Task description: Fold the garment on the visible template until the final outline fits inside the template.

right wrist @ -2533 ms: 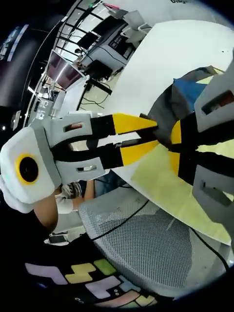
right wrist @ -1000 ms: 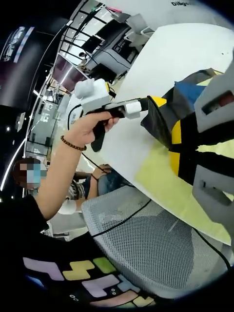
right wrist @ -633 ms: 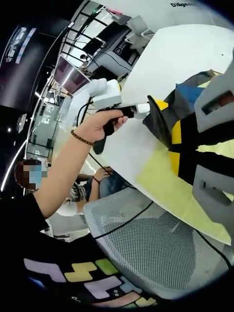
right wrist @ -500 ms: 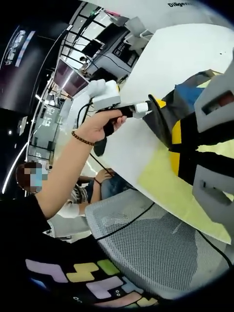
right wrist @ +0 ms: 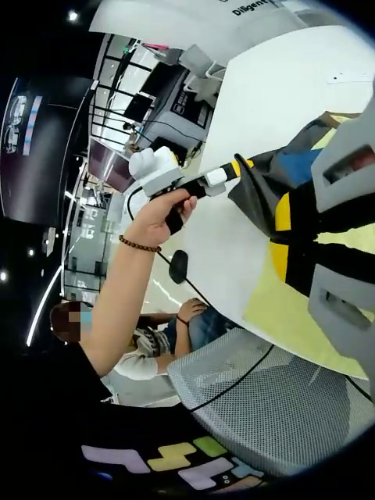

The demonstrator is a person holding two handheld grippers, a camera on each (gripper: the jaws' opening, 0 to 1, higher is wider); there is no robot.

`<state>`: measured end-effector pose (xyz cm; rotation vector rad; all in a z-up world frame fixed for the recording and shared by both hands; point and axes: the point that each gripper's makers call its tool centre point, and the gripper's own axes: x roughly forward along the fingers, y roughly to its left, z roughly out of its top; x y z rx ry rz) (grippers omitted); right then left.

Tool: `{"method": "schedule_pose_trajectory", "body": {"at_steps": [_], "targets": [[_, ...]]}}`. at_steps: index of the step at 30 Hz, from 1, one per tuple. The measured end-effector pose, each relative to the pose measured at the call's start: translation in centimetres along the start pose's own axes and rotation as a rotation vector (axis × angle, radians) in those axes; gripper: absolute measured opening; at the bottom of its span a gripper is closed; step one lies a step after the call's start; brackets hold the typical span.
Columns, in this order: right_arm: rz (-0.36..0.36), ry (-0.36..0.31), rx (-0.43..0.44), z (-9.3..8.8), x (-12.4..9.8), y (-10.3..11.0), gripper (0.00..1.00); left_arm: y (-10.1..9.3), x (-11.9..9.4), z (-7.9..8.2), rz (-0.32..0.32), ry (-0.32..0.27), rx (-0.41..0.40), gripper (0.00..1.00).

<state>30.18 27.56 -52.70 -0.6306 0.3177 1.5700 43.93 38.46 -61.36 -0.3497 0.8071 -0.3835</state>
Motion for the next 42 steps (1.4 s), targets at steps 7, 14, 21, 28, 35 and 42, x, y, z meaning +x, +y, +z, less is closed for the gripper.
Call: {"method": "schedule_pose_trajectory", "body": {"at_steps": [7, 14, 21, 28, 35, 42], "targets": [[-0.069, -0.053, 0.084, 0.6, 0.3, -2.2, 0.0, 0.7, 0.3, 2.6, 0.024, 0.001, 0.027, 0.0], [-0.121, -0.1, 0.118, 1.9, 0.9, -4.5, 0.0, 1.3, 0.5, 5.1, 0.055, -0.003, 0.046, 0.0], [-0.19, -0.122, 0.189, 1.6, 0.4, -5.8, 0.0, 0.9, 0.9, 6.1, 0.07, 0.013, 0.052, 0.0], [-0.269, -0.13, 0.26, 0.0, -1.6, -7.0, 0.0, -0.3, 1.7, 5.8, 0.066, 0.048, 0.091, 0.0], [-0.311, -0.138, 0.316, -1.4, -3.3, -7.6, 0.0, -1.8, 3.2, 6.6, 0.063, 0.054, 0.116, 0.0], [-0.404, -0.15, 0.38, -2.7, -5.8, -8.6, 0.0, -3.7, 5.2, 6.6, 0.046, 0.081, 0.157, 0.0]]}}
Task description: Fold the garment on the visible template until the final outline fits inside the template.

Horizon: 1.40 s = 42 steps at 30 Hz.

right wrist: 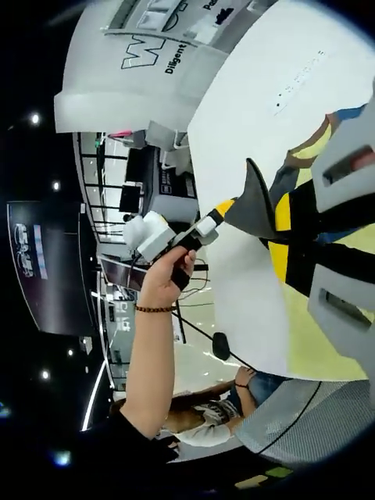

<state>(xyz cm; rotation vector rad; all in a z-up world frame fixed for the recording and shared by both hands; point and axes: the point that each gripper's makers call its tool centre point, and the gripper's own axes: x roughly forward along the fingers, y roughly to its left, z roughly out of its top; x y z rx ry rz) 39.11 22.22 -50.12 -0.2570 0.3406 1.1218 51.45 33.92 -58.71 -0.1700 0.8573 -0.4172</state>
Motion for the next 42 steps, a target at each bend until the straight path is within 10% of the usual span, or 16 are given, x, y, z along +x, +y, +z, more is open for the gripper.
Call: {"method": "schedule_pose_trajectory", "body": {"at_steps": [16, 42], "targets": [[-0.135, -0.009, 0.203, -2.1, -4.0, -3.5, 0.0, -4.1, 3.1, -0.6, -0.08, 0.028, 0.005, 0.0], [-0.286, 0.16, 0.481, -11.8, -7.7, -7.2, 0.0, -7.7, 7.4, -4.8, -0.156, 0.112, 0.043, 0.01]]}}
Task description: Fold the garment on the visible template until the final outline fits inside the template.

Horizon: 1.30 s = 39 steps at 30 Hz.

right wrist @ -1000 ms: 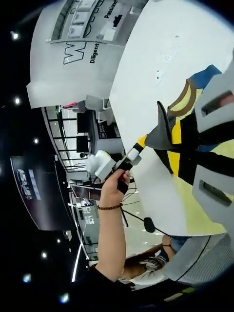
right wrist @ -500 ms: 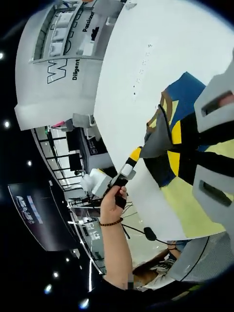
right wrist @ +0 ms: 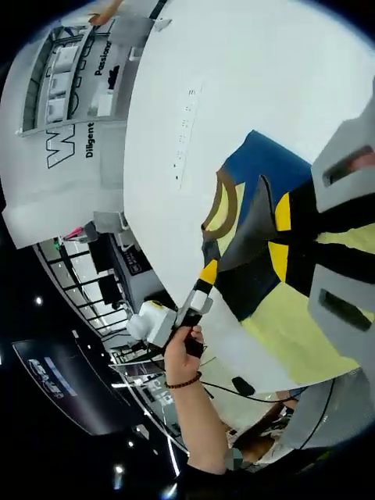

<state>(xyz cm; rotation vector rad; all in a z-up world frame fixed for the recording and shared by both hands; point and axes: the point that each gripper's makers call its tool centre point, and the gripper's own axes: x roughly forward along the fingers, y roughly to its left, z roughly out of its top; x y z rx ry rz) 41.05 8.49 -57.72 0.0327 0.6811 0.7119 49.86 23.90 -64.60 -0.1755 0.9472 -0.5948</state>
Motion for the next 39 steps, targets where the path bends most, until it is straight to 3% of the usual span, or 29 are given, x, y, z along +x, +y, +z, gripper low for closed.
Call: {"method": "schedule_pose_trajectory", "body": {"at_steps": [5, 13, 19, 23, 29, 31, 39], "targets": [[-0.039, 0.071, 0.043, -2.0, 0.3, -1.2, 0.0, -0.2, 1.0, -0.9, -0.007, 0.012, 0.004, 0.01], [-0.046, 0.102, 0.058, -4.1, 1.0, -1.9, 0.0, 0.1, 1.4, -1.6, -0.014, -0.006, 0.027, 0.02], [-0.059, 0.122, 0.068, -5.2, 1.4, -2.8, 0.0, -0.2, 0.8, -0.7, -0.029, -0.091, 0.061, 0.06], [-0.06, 0.135, 0.071, -5.6, 1.6, -3.1, 0.0, 0.4, 0.2, -0.1, -0.019, -0.111, 0.094, 0.06], [-0.069, 0.144, 0.095, -6.4, 1.8, -3.7, 0.0, 3.0, -1.6, 0.8, 0.049, -0.152, 0.143, 0.09], [-0.072, 0.147, 0.098, -6.7, 1.8, -3.8, 0.0, 4.6, -2.3, 0.7, 0.104, -0.147, 0.162, 0.1], [-0.062, 0.144, 0.122, -7.3, 1.7, -3.9, 0.0, 6.5, -2.8, -0.3, 0.134, -0.141, 0.13, 0.17]]}}
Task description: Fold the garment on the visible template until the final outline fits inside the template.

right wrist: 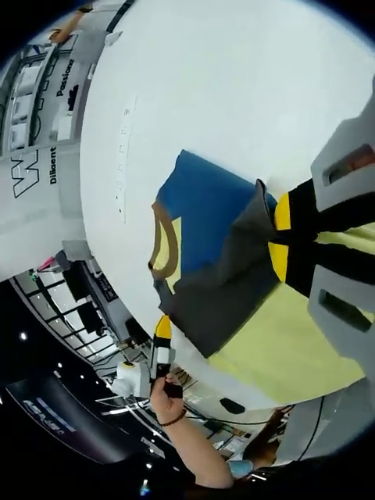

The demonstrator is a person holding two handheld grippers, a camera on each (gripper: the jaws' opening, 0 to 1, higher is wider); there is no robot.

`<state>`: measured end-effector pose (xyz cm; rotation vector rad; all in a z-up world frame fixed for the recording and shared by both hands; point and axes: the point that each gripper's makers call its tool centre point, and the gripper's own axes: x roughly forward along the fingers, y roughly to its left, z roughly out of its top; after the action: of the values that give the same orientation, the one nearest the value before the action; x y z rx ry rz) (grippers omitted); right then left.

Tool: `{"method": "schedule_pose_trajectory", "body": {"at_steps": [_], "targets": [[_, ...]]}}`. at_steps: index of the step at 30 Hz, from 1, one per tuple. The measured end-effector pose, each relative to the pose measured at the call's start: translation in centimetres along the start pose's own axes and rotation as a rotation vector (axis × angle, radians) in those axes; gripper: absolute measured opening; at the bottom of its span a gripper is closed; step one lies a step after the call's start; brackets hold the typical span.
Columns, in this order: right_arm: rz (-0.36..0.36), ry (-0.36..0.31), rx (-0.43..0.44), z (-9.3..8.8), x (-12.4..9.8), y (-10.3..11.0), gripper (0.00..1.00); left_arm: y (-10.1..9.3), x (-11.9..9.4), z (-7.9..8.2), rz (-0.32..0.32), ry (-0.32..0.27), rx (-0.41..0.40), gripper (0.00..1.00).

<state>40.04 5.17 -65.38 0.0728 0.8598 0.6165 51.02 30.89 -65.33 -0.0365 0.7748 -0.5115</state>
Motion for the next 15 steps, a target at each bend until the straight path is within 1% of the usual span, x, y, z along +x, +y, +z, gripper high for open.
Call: {"method": "schedule_pose_trajectory", "body": {"at_steps": [1, 3, 6, 7, 9, 11, 13, 15], "targets": [[0.0, -0.002, 0.0, 0.0, 0.0, 0.0, 0.0, 0.0, 0.0, -0.1, 0.001, 0.002, 0.004, 0.19], [-0.001, -0.035, 0.024, 0.3, -0.1, -0.4, 0.0, 0.3, 0.2, -0.2, 0.02, -0.006, -0.002, 0.22], [0.0, -0.057, 0.041, 0.6, -0.2, -0.6, 0.06, 0.8, 0.6, -0.4, 0.038, 0.002, -0.022, 0.29], [0.003, -0.071, 0.058, 0.9, -0.2, -0.8, 0.07, 0.9, 0.7, -0.5, 0.044, 0.006, -0.026, 0.29], [0.01, -0.079, 0.084, 1.0, -0.2, -1.3, 0.07, 0.9, 0.8, -0.4, 0.044, 0.0, -0.054, 0.24], [0.029, -0.094, 0.135, 1.1, -0.1, -1.2, 0.1, 0.4, 1.0, -0.5, 0.019, -0.005, -0.118, 0.22], [0.031, -0.105, 0.168, 1.2, 0.0, -1.3, 0.12, 0.6, 1.2, -0.7, 0.029, 0.0, -0.115, 0.22], [0.04, -0.116, 0.206, 1.3, 0.2, -1.5, 0.12, 0.5, 1.2, -0.5, 0.031, -0.007, -0.097, 0.19]]}}
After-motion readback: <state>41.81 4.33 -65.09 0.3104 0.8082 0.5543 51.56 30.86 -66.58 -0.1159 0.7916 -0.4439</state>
